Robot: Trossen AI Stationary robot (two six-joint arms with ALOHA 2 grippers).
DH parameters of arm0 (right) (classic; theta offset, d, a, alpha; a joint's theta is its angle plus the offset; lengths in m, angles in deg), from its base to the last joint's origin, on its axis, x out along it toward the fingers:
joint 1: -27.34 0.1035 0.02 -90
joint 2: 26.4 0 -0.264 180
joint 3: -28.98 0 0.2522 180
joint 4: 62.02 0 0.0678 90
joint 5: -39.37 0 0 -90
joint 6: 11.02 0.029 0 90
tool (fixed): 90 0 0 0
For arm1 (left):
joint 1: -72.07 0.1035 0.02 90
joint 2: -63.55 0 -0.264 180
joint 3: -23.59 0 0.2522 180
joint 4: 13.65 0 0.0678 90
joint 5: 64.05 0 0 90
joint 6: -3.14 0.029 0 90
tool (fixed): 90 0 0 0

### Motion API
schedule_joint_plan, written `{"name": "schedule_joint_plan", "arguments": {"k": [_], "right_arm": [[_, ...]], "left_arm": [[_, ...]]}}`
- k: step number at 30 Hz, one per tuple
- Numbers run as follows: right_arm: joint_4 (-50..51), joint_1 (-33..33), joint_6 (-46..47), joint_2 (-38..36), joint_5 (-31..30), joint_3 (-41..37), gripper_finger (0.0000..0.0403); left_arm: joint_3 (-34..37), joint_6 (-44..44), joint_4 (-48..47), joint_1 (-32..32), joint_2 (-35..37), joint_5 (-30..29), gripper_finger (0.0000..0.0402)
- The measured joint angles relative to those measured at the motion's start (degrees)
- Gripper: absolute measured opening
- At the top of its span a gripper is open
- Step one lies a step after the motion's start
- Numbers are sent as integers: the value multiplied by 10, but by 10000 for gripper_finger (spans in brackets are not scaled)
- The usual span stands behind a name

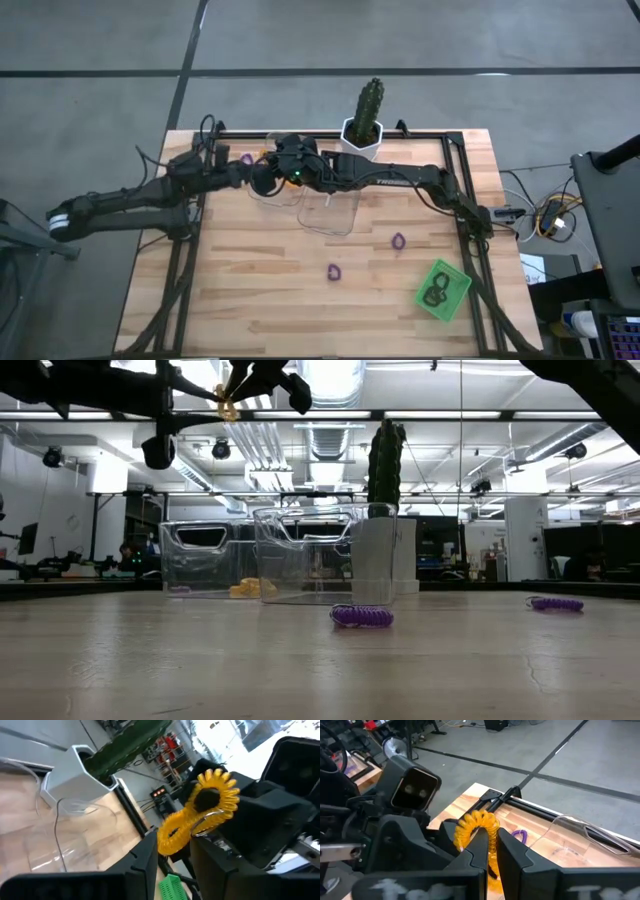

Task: Sort spring keychains
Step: Put the yellow spring keychain into the left transparent bin

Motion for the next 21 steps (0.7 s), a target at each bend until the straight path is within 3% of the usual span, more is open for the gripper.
{"name": "schedule_joint_plan", "arguments": {"k": [17, 21], "right_arm": [[36, 0, 5, 0, 0, -1, 18], [32, 0, 5, 0, 0, -1, 18]], "left_arm": [[-1, -1, 22, 0, 22, 14, 107], [-1, 11, 22, 0, 10, 18, 83]]}}
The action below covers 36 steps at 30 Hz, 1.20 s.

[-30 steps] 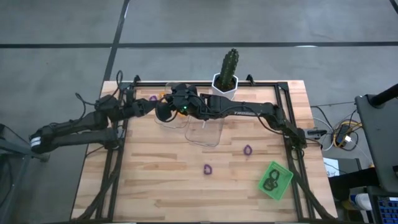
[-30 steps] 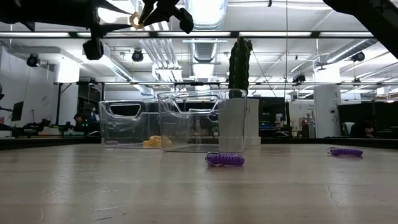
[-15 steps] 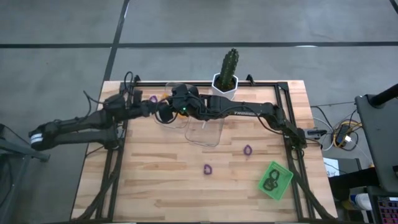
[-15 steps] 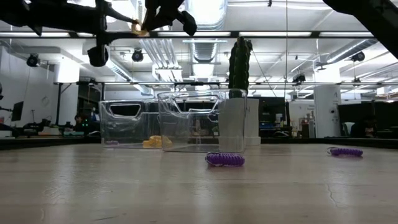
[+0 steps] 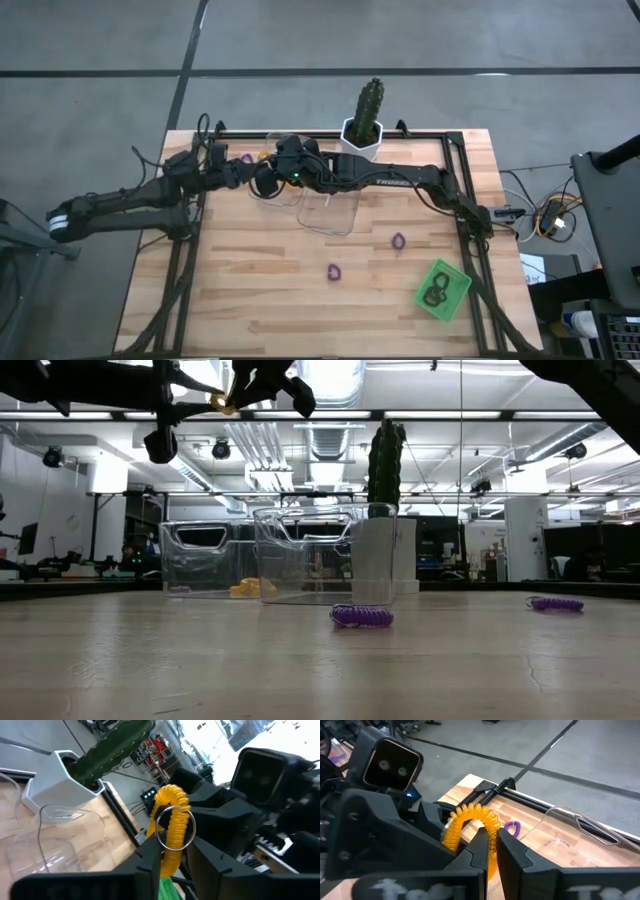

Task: Sort spring keychains
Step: Put the yellow spring keychain into the left transparent bin

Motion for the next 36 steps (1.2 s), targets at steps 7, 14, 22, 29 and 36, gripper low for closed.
{"name": "schedule_joint_plan", "arguments": {"k": [7, 14, 22, 29, 36], "right_arm": [[-1, 2, 0, 0, 2, 0, 18], [14, 4, -9, 0, 32, 0, 28], [52, 4, -61, -3, 59, 3, 92], [126, 9, -65, -19, 87, 3, 149], [240, 28, -65, -41, 85, 3, 184]], "left_arm": [[0, 10, 0, 0, -15, 0, 17], [0, 23, -5, -1, -14, 2, 16], [0, 36, -35, 0, -14, -16, 16], [0, 41, -54, 1, -16, -58, 16], [0, 74, -87, 1, -48, -106, 16]]}}
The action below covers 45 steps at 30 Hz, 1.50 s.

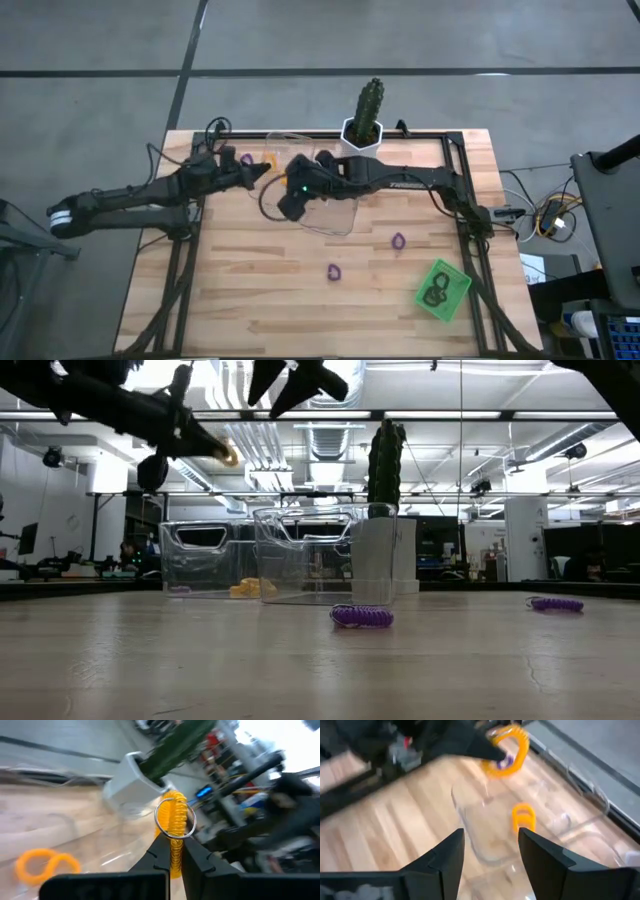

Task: Sort spring keychains
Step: Put the yellow spring keychain into the left transparent bin

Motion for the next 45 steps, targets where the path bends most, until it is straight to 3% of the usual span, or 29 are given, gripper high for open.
{"name": "schedule_joint_plan", "arguments": {"k": [12, 20, 31, 38, 45], "right_arm": [[113, 69, 56, -23, -5, 0, 178], [115, 104, 61, -25, -6, 0, 178], [122, 123, 70, -25, -6, 0, 171], [167, 138, 106, -25, -6, 0, 172], [168, 146, 106, -25, -7, 0, 175]], "left_arm": [[-43, 35, -64, 4, -160, -38, 16], [-175, 101, -240, 14, -290, -66, 15], [-344, 179, -397, 44, -458, -65, 15], [-365, 192, -422, 80, -513, -6, 19], [-366, 203, -420, 86, -553, 0, 22]]}}
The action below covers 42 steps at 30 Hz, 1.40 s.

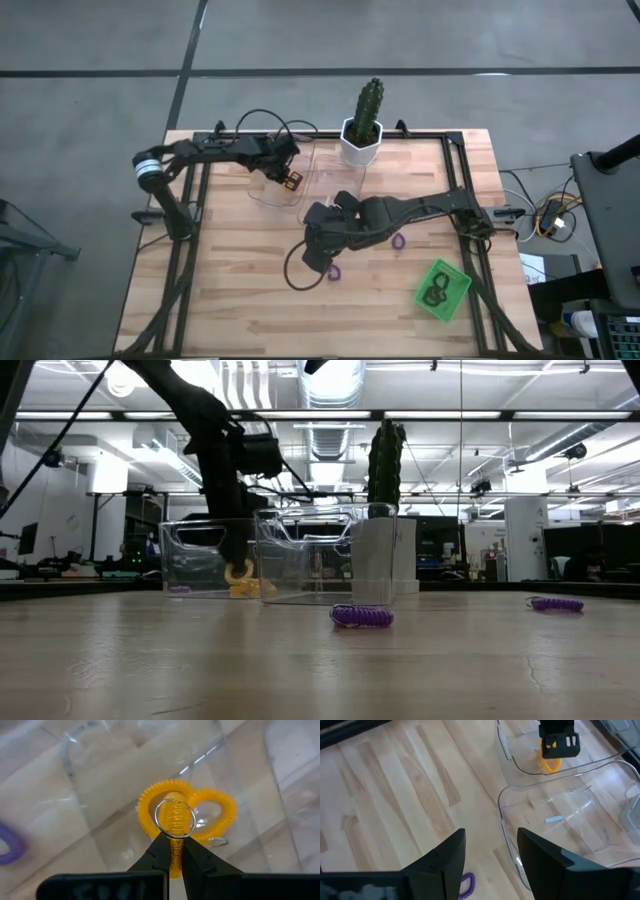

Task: Sort spring keychains
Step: Put the yellow spring keychain into the left transparent bin

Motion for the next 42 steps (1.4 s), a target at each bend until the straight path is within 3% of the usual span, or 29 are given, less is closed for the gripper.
{"name": "schedule_joint_plan", "arguments": {"k": [26, 32, 37, 42], "right_arm": [[0, 0, 0, 0, 0, 0, 166], [0, 0, -2, 0, -3, 0, 168], [0, 0, -3, 0, -3, 0, 164], [0, 0, -3, 0, -3, 0, 167]], "left_arm": [[0, -8, 20, 3, -17, 7, 40], [0, -8, 21, 3, -16, -4, 41], [2, -29, 16, 3, -16, -58, 41], [1, -28, 8, 2, -16, -57, 42]]}}
